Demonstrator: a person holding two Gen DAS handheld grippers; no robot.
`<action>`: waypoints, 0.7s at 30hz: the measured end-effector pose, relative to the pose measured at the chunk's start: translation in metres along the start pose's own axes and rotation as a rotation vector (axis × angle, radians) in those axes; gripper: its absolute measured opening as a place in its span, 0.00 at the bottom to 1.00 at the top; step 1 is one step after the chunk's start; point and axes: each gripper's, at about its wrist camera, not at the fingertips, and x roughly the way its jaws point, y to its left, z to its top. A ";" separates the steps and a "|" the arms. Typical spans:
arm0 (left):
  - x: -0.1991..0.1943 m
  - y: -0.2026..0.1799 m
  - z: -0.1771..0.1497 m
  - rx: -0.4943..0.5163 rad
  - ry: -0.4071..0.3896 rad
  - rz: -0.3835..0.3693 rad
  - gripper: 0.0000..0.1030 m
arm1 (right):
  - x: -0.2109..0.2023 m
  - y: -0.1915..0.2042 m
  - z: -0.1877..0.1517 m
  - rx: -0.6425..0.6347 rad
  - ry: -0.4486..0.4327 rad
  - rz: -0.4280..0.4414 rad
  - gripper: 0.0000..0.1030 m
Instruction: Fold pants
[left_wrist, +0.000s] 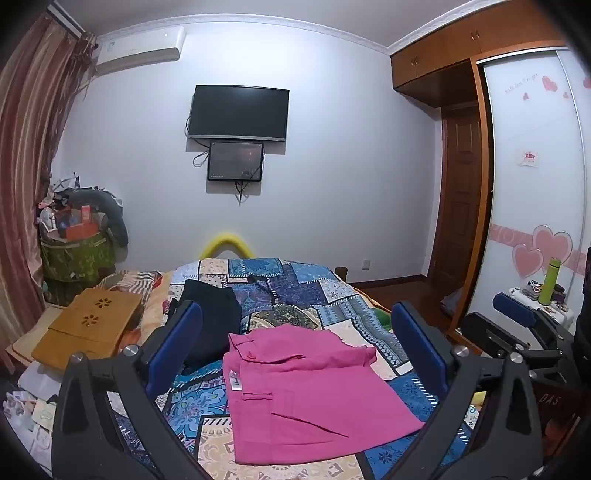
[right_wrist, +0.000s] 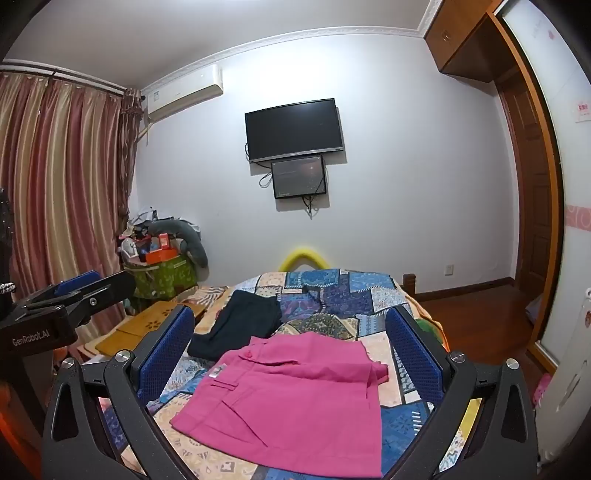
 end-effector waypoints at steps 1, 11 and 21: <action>0.000 0.000 0.000 -0.003 0.000 -0.001 1.00 | 0.000 0.000 0.000 0.000 -0.001 0.000 1.00; 0.000 0.003 0.004 -0.008 -0.001 0.010 1.00 | 0.001 -0.001 -0.002 0.002 0.010 -0.003 1.00; -0.001 -0.001 0.003 0.006 0.001 0.010 1.00 | 0.003 -0.005 -0.003 0.004 0.013 -0.005 1.00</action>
